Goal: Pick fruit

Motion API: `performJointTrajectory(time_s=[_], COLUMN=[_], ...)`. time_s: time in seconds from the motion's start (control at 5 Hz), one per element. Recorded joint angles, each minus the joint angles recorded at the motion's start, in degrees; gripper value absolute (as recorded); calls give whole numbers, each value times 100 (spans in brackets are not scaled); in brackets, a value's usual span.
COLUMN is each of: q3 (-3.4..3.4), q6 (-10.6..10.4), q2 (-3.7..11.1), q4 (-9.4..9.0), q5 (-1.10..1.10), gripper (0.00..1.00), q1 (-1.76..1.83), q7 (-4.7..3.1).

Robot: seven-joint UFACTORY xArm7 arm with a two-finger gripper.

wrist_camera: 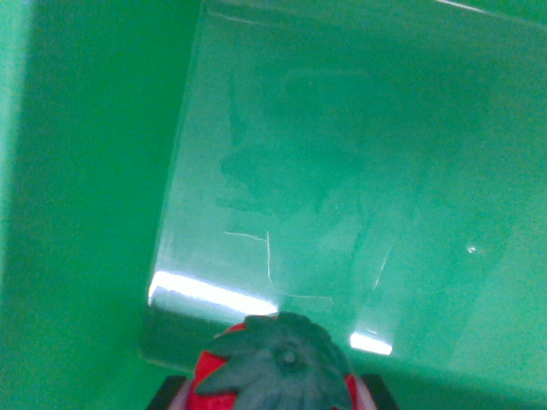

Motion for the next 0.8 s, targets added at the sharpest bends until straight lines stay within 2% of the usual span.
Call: performJointTrajectory(time_s=[0.2, 0.4, 0.6, 0.8], q3=[2, 2, 3, 3], q6=[253, 253, 495, 495], q2=[-84, -84, -165, -165], q4=[169, 169, 331, 331], q5=[12, 12, 23, 23], gripper=[100, 100, 100, 100], q1=[-5, -5, -10, -10], q7=[-6, -6, -12, -12])
